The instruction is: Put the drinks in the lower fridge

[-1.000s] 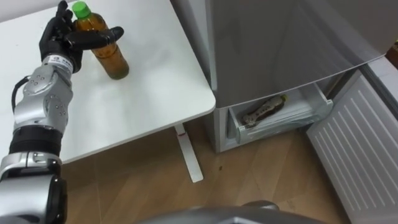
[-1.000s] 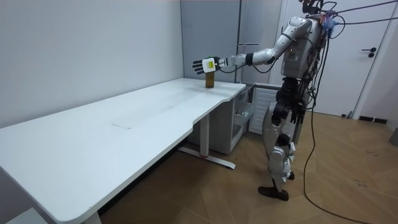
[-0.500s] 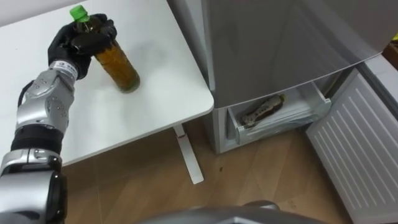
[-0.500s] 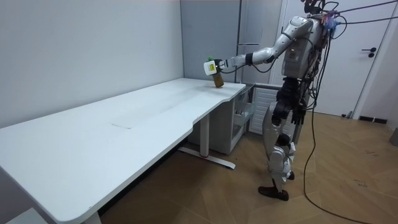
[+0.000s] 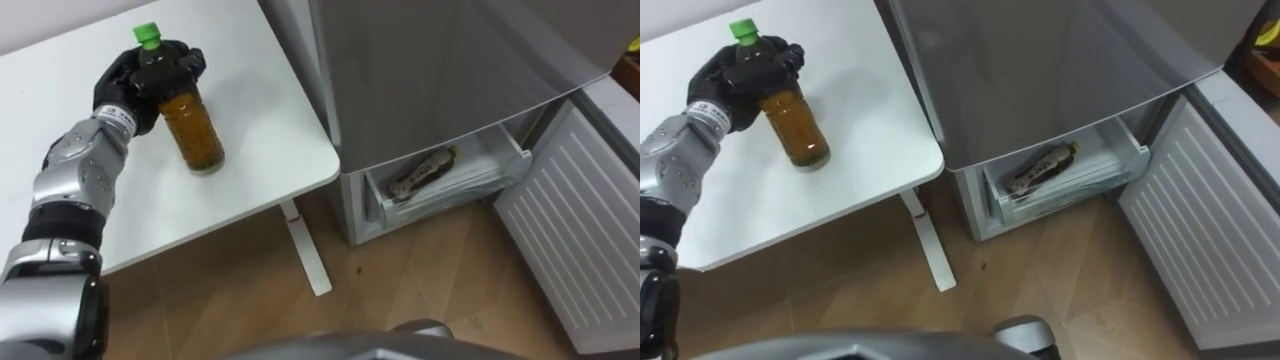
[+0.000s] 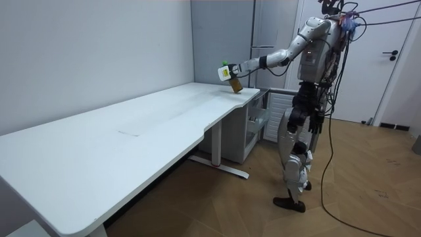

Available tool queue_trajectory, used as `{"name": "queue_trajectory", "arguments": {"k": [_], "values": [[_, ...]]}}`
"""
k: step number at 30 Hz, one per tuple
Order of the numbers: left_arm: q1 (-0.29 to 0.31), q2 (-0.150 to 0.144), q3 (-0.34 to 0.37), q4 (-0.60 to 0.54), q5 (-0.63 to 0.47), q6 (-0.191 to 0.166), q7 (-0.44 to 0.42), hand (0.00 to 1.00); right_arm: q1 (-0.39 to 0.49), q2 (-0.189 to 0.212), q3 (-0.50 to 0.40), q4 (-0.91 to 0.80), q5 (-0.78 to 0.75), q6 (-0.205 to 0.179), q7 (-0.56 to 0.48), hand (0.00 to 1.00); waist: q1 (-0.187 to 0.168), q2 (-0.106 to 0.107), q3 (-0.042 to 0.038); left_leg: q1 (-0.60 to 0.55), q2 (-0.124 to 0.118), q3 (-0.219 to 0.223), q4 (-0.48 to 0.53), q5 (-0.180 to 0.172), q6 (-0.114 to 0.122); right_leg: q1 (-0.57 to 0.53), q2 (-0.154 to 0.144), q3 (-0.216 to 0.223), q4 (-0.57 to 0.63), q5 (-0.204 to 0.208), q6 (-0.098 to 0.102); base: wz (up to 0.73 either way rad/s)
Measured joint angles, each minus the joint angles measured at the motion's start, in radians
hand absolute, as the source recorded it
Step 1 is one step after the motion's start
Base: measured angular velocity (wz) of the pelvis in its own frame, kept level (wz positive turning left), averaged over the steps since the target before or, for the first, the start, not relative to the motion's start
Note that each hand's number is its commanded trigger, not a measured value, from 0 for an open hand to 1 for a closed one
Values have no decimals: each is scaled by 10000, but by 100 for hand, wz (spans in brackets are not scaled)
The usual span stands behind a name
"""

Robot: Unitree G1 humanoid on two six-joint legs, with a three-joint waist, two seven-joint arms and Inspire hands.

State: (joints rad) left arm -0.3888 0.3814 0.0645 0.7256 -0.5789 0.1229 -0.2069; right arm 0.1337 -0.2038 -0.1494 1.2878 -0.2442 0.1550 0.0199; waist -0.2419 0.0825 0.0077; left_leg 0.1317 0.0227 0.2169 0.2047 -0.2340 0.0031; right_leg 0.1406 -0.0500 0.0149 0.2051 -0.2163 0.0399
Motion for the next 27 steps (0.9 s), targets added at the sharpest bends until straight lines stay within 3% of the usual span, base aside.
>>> {"name": "queue_trajectory", "arguments": {"k": [4, 8, 10, 12, 14, 18, 22, 27], "values": [[0, -8, 0, -65, -141, 1, 172, 100, -63, -81, 34, -2, 2, 1, 49, 0, 35, -18, 0, 1, -1, -10, -7, 2, -2, -114, 0, -8, 3, -2, 2, 0], [1, -30, 1, -143, -666, 0, 325, 100, -286, -70, 138, -8, 17, 116, 82, 0, 72, -194, 17, 6, -3, -39, -6, 9, -11, -109, -1, -14, -1, -3, 3, 0], [1, -78, 0, -335, -665, 1, 454, 100, -387, -29, 138, -15, 12, 115, 72, 0, 125, -360, -28, -5, -3, -68, -5, 15, -17, -104, -1, -23, -16, -3, 2, 0], [69, -333, -117, -760, -643, 1, 687, 100, -394, -12, 141, -59, 5, 105, 29, 0, 322, -568, -103, -9, -12, -116, -2, 15, -17, -23, -5, -42, -27, -1, 2, 4], [175, -550, -271, -1085, -649, 5, 779, 100, -377, 0, 205, -80, 26, 102, -64, 0, 501, -646, -151, -8, -17, -163, 6, 15, -17, -17, -11, -95, -22, 6, -1, 5], [1019, -843, -332, -2358, -999, 11, 880, 100, -371, 91, 279, -266, 113, 64, -314, 0, 596, -608, -144, -17, -10, -290, 7, 16, -19, -3, -16, -296, -39, 20, -6, 8], [1328, -993, -333, -2709, -989, 22, 847, 100, -376, 166, 513, -306, 23, 62, -310, 0, 772, -572, -139, -68, 5, -412, 50, 32, -44, 20, -18, -502, -39, 20, -7, 11], [1804, -1087, -331, -4294, -990, 24, 841, 100, -436, 202, 522, -396, 7, 73, -242, 0, 1076, -592, -124, -375, 4, -734, 288, 37, -47, -21, -23, -738, -46, 21, -9, 17]]}}
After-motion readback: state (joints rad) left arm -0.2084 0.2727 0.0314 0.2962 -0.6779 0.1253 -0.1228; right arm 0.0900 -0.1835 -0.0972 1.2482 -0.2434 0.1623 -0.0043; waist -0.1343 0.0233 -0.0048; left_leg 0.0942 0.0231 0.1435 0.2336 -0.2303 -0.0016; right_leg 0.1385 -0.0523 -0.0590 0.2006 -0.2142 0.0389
